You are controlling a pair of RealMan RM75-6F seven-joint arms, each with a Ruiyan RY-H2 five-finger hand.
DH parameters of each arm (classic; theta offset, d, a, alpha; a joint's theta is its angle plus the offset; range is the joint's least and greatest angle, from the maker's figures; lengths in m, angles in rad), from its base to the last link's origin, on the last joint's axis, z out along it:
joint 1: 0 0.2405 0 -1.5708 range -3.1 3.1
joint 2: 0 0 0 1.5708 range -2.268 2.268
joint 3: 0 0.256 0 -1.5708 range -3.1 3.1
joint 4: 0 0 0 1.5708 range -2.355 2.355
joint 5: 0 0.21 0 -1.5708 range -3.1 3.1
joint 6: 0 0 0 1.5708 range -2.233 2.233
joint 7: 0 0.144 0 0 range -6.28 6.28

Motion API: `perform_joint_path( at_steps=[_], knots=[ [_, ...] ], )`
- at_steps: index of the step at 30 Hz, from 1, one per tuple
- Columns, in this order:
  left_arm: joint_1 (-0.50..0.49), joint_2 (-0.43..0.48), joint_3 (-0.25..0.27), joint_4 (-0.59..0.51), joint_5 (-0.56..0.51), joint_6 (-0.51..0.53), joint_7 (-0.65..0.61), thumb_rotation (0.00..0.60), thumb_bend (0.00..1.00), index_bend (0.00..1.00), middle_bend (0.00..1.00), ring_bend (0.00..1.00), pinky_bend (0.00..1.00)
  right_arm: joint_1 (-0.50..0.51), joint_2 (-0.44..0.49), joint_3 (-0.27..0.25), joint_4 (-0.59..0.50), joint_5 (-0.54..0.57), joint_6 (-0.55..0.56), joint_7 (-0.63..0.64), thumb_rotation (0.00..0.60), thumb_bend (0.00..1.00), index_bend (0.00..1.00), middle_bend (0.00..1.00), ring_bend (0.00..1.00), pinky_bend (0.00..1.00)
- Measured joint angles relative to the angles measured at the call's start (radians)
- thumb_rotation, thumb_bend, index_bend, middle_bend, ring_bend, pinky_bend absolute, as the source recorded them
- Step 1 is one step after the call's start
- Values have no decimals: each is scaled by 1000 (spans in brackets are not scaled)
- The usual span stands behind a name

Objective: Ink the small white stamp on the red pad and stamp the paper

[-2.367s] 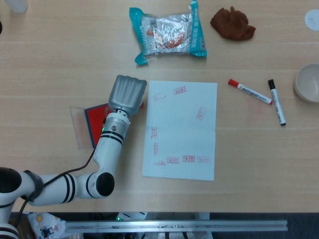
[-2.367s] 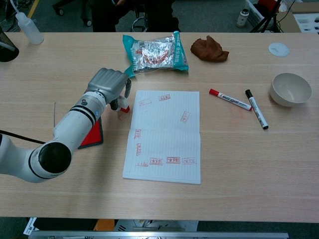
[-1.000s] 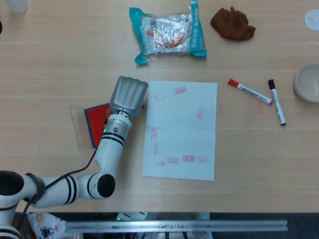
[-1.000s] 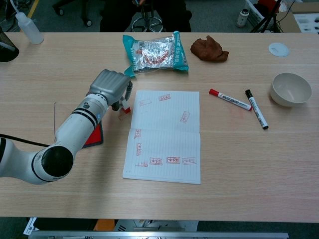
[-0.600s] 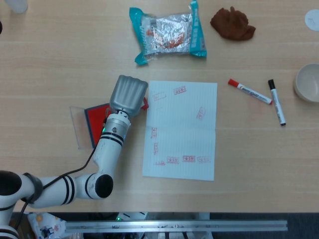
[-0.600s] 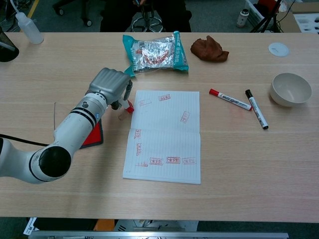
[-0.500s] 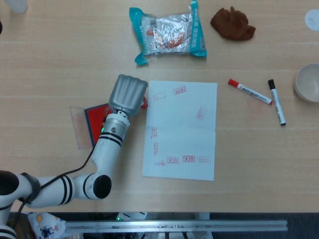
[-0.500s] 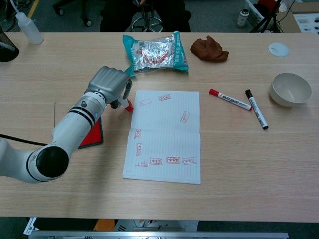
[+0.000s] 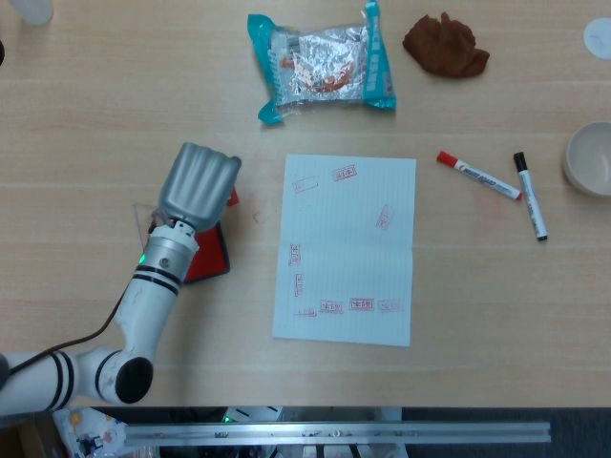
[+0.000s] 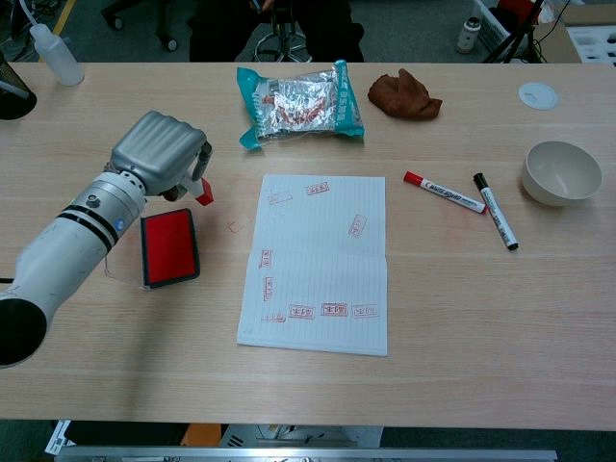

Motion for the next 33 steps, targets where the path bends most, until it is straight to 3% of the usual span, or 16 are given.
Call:
perform_joint_path(
  at_steps=[6,12,33],
  knots=[
    [68,51,80,-43,65,34,-7,600,259,622,1000,1000,1000,5,-6,-3,0,-7,-5,-1,600,118,208,322,221,268],
    [95,49,112,-45,115,43,8,600,259,622,1000,1000,1000,8,-8,-4,-1,-15,-4,-3,600,118,208,323,221,268],
    [148,-7,111,88,215,32,22,600,259,623,1000,1000,1000,-4,-7,-11,-1,-13,9,-2,600,118,208,322,221,268]
  ],
)
